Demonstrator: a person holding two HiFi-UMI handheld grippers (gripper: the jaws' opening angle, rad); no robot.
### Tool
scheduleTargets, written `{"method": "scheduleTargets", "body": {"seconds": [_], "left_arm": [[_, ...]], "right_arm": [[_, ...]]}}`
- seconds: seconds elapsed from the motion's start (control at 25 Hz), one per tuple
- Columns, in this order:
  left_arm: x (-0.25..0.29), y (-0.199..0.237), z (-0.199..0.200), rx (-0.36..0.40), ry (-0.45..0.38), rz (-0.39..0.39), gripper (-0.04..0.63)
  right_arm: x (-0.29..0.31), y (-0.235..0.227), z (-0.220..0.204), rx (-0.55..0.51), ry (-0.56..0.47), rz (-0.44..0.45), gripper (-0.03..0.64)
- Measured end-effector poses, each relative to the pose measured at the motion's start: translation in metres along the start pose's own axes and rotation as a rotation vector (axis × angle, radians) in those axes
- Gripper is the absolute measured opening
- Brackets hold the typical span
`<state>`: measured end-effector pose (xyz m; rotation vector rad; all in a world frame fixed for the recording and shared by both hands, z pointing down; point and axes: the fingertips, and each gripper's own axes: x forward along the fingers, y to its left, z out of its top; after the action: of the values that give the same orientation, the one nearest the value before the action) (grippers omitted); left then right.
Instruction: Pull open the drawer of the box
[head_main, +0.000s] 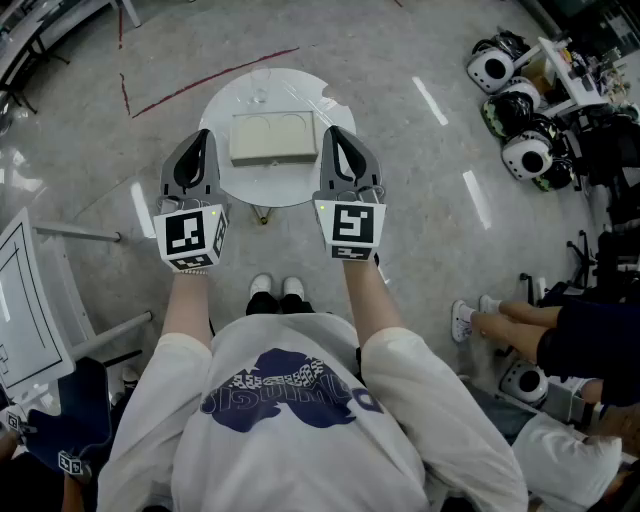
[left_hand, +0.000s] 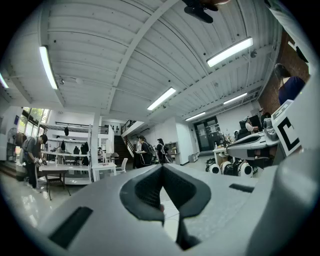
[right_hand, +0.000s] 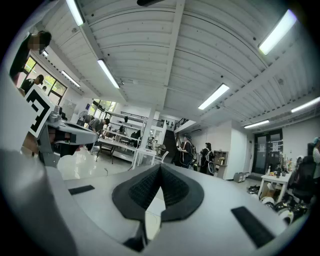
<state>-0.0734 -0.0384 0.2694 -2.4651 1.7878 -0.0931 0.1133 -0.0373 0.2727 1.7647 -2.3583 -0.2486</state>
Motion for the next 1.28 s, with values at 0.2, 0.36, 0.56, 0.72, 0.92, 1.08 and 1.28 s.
{"method": "scheduleTargets", "body": {"seconds": [0.2,0.36,0.56,0.72,0.92,1.08,1.28], "left_arm": [[-0.001,-0.003,0.002,0.000,-0.003,0.004,0.008],[-0.002,-0.004,0.001,0.001,-0.001,0.009,0.007],[-0.003,-0.007,0.002,0.003,0.007,0.020,0.008],[-0.007,-0.008,0.001,-0.005,0.017,0.037,0.006],[-0.024,0.003,-0.015,-0.151,0.092,0.095,0.008],[-0.041,0.019,-0.025,-0.207,0.127,0.163,0.008],[-0.046,0.023,-0.047,-0.215,0.206,0.172,0.009]], "right_arm": [[-0.003,0.000,0.001,-0.016,-0.001,0.006,-0.003],[-0.004,0.000,0.001,-0.057,-0.002,0.011,-0.003],[-0.005,-0.002,-0.001,-0.063,0.004,0.021,-0.003],[-0.007,-0.004,-0.001,-0.018,0.000,0.045,-0.003],[-0.021,-0.019,0.006,0.136,-0.098,0.129,-0.003],[-0.029,-0.029,0.000,0.176,-0.112,0.176,-0.003],[-0.026,-0.027,-0.019,0.228,-0.076,0.210,0.009]]}}
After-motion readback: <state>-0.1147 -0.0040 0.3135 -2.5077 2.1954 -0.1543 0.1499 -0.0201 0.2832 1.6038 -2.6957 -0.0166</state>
